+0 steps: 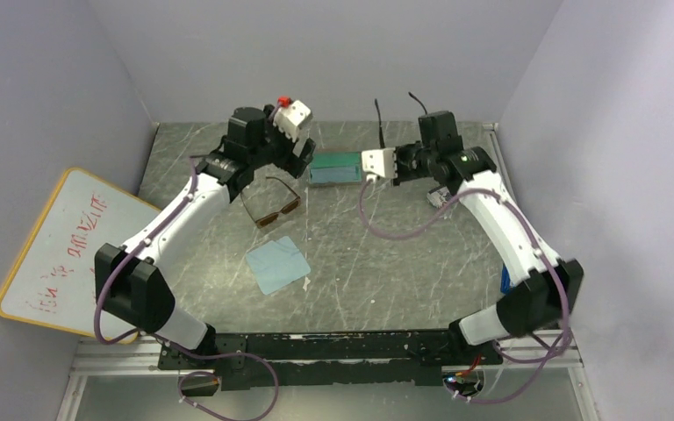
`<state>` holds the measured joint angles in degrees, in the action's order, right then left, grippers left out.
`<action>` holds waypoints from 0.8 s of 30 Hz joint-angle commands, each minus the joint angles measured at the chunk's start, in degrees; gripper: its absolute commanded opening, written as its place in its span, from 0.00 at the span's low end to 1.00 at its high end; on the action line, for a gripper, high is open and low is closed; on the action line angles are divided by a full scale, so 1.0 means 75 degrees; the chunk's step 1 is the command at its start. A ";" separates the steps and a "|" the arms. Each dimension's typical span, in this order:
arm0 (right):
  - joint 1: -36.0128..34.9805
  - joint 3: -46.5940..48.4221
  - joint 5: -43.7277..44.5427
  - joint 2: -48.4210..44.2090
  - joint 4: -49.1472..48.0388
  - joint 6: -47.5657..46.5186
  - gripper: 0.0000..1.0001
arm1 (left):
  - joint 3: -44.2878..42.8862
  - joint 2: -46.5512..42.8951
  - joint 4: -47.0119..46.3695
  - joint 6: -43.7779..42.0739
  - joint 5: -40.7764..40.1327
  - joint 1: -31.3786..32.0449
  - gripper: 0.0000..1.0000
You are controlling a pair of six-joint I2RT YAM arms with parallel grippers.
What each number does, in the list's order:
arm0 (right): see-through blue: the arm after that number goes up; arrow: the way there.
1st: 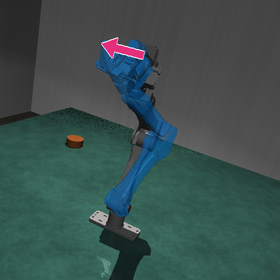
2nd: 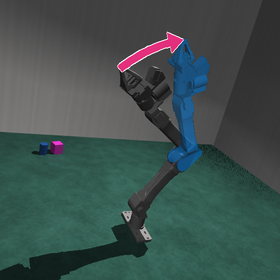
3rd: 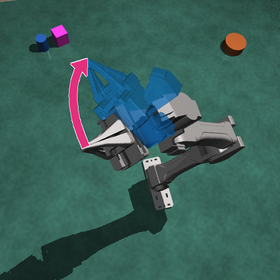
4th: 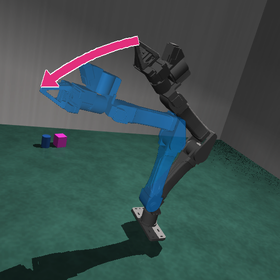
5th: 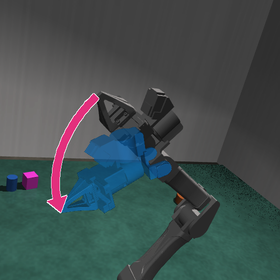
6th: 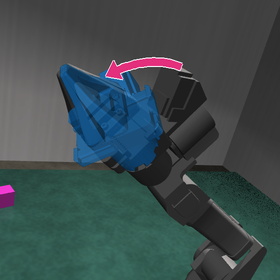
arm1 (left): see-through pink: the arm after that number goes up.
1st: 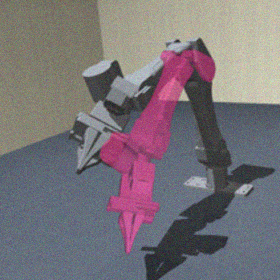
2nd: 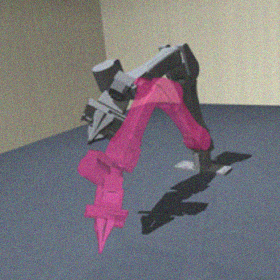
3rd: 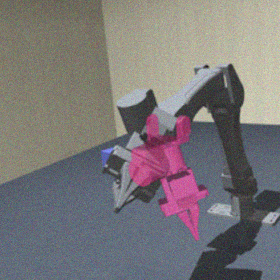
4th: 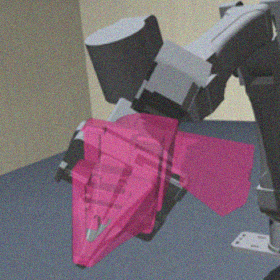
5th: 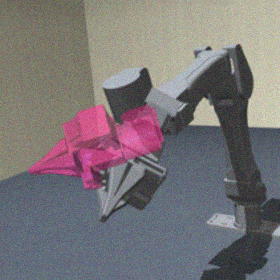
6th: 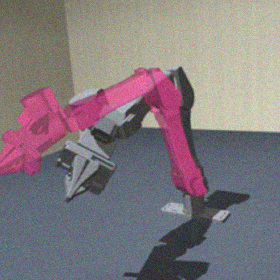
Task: Organize the sunglasses
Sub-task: Pick up the sunglasses from the center of the board.
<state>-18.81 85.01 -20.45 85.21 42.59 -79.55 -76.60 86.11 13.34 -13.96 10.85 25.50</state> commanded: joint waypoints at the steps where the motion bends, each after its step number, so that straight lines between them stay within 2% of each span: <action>1: -0.0433 -0.0673 -0.0993 -0.1132 0.0391 0.0180 0.00 | -0.0899 -0.0020 0.0431 0.0153 0.1239 -0.0024 0.97; 4: -0.0457 -0.1135 -0.1828 -0.1878 0.0279 0.0678 0.00 | -0.0853 -0.0279 0.0318 0.0343 0.2056 -0.0019 0.97; 9: -0.0485 -0.2250 -0.2818 -0.3261 -0.1037 0.2221 0.00 | -0.0474 -0.0850 0.0043 0.0526 0.3686 -0.0016 0.97; 13: -0.0504 -0.2866 -0.3521 -0.3704 -0.1734 0.3077 0.00 | -0.0109 -0.1295 -0.0345 0.0760 0.5002 -0.0020 0.97; 19: -0.0513 -0.3243 -0.5048 -0.3580 -0.2097 0.3767 0.00 | 0.0265 -0.1609 -0.0936 0.1215 0.5765 -0.0022 0.97; 24: -0.0716 -0.3395 -0.5742 -0.3399 -0.2353 0.4146 0.00 | 0.0427 -0.1515 -0.1393 0.1731 0.5408 -0.0004 0.97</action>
<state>-23.00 59.79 -54.76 59.07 29.65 -52.29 -74.13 74.50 7.70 -5.21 50.26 25.43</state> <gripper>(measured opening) 0.034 0.970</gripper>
